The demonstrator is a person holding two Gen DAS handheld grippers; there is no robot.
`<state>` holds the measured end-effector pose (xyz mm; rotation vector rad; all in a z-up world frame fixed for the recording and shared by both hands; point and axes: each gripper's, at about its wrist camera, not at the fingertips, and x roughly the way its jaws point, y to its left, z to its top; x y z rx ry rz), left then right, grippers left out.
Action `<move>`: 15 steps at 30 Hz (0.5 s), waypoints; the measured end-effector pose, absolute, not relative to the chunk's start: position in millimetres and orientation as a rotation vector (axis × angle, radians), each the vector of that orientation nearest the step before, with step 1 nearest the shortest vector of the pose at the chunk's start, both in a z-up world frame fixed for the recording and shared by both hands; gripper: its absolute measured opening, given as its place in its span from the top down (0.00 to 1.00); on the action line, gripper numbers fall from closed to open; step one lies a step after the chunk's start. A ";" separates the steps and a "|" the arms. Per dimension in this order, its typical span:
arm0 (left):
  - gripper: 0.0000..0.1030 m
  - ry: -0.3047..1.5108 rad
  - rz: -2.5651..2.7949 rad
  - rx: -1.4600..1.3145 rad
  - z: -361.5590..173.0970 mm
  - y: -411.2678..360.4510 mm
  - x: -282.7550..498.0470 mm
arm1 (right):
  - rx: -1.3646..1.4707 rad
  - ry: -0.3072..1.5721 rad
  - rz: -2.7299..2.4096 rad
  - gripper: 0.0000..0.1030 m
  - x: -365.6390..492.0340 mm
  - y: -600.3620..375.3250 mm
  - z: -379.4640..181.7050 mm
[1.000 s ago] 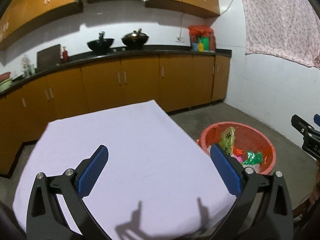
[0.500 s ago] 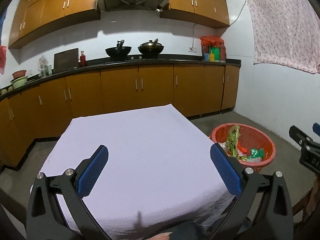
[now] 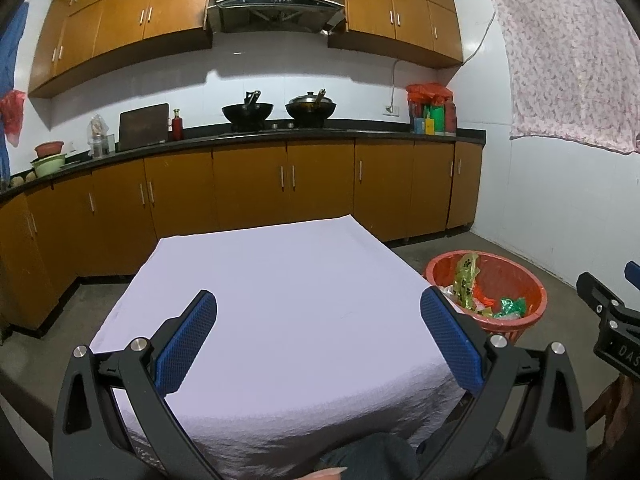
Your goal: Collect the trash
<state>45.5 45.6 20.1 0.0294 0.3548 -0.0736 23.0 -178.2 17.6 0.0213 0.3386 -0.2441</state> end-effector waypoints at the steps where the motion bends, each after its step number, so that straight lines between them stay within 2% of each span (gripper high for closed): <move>1: 0.02 0.354 -0.074 0.028 20.4 46.0 45.1 | 0.024 0.334 -0.240 0.04 21.1 -178.4 18.3; 15: 0.02 0.355 -0.076 0.019 18.8 45.1 40.6 | 0.037 0.312 -0.228 0.04 9.5 -182.9 19.7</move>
